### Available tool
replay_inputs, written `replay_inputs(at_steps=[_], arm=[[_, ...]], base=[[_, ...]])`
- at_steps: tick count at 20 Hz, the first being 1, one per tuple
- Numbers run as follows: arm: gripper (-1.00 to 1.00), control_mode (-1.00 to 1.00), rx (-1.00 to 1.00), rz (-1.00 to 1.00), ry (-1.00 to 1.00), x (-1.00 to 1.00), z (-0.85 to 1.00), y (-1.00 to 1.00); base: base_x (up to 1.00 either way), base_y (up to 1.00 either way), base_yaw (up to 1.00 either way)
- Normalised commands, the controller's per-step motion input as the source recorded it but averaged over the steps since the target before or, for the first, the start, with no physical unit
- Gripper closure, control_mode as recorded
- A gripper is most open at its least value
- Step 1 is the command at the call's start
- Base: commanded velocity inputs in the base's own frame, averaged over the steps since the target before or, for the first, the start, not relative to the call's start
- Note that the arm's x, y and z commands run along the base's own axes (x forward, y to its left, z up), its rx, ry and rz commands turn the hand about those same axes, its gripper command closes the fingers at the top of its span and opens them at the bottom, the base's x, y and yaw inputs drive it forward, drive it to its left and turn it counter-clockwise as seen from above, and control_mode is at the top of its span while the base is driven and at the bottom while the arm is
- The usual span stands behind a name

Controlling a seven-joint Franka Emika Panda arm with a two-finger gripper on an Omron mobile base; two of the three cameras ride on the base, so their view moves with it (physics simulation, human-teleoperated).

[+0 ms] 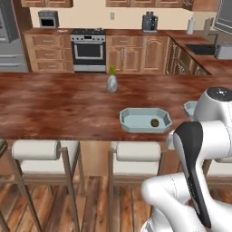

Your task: Place the cold items (kiwi and peach) from the fridge in one tupperware on the dining counter. Place the warm items (hot dog and kebab skewer) in the stove area in another tupperware.

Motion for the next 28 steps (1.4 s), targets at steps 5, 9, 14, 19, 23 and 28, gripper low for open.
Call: replay_inputs(at_steps=[5, 9, 14, 19, 23, 28], arm=[[1.0, 1.0, 0.0, 0.0, 0.0, 0.0, 0.0, 0.0], [1.0, 1.0, 0.0, 0.0, 0.0, 0.0, 0.0, 0.0], [1.0, 1.0, 0.0, 0.0, 0.0, 0.0, 0.0, 0.0], [1.0, 1.0, 0.0, 0.0, 0.0, 0.0, 0.0, 0.0], [1.0, 1.0, 0.0, 0.0, 0.0, 0.0, 0.0, 0.0], [1.0, 1.0, 0.0, 0.0, 0.0, 0.0, 0.0, 0.0]], base=[[0.31, 0.53, -0.24], [0.09, 0.62, -0.28], [0.16, 0.21, -0.24], [0.33, -0.01, -0.13], [0.54, 0.0, -0.08], [0.68, 0.0, -0.04]])
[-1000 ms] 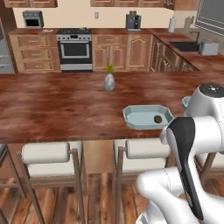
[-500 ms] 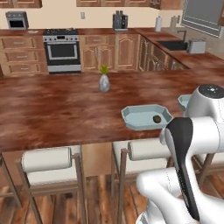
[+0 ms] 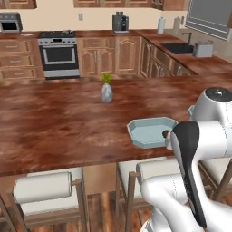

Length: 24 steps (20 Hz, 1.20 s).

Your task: Place the cold items (kiwi and peach) from the fridge in one tupperware on the dining counter. Place the warm items (hot dog and kebab skewer) in the stove area in another tupperware.

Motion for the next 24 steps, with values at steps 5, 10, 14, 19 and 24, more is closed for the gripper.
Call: replay_inputs(at_steps=[5, 10, 14, 19, 24], arm=[[1.0, 1.0, 0.0, 0.0, 0.0, 0.0, 0.0, 0.0], [1.0, 1.0, 0.0, 0.0, 0.0, 0.0, 0.0, 0.0], [1.0, 1.0, 0.0, 0.0, 0.0, 0.0, 0.0, 0.0], [1.0, -1.0, 0.0, 0.0, 0.0, 0.23, 0.0, 0.0], [1.0, -1.0, 0.0, 0.0, 0.05, 0.71, 0.0, -0.02]], base=[[0.48, 0.0, -0.02], [0.42, 0.0, -0.03], [0.39, 0.0, -0.04], [0.25, 0.0, -0.02], [0.0, 0.0, 0.0]])
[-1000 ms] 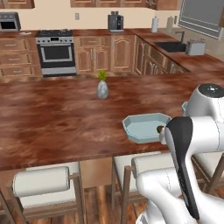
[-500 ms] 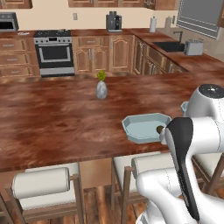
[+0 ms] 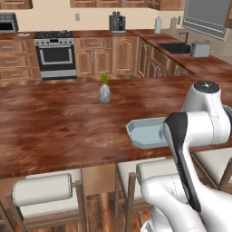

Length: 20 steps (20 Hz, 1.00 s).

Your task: Place the cold items (kiwi and peach) from the fridge in one tupperware on the dining counter. Place the warm items (hot dog and kebab skewer) in the stove area in another tupperware.

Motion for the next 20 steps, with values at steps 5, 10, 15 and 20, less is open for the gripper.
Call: replay_inputs(at_steps=[5, 10, 15, 20], arm=[[1.0, -1.0, 0.03, 0.03, 0.1, 0.93, -0.12, -0.41], [1.0, -1.0, 0.0, 0.02, 0.01, 1.0, -0.41, -0.22], [1.0, -1.0, 0.0, 0.01, 0.0, 1.0, -0.49, 0.0], [1.0, -1.0, 0.0, 0.03, 0.04, 1.0, -0.55, 0.0]], base=[[0.0, 0.0, 0.0], [0.0, 0.0, 0.0], [0.0, 0.0, 0.0], [0.0, 0.0, 0.0]])
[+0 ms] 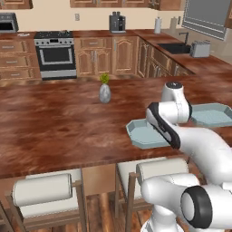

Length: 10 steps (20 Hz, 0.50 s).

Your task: Place the cold items (kiwi and peach) from the fridge in one tupperware on the dining counter. Place the warm items (hot dog and kebab skewer) in the stove area in another tupperware.

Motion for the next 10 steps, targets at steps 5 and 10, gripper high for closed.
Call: replay_inputs(at_steps=[5, 10], arm=[[1.0, -1.0, 0.0, 0.03, 0.14, 1.0, -0.53, 0.0], [1.0, -1.0, 0.0, 0.04, 0.07, 0.64, -0.34, 0.0]], base=[[0.0, 0.0, 0.0], [0.0, 0.0, 0.0]])
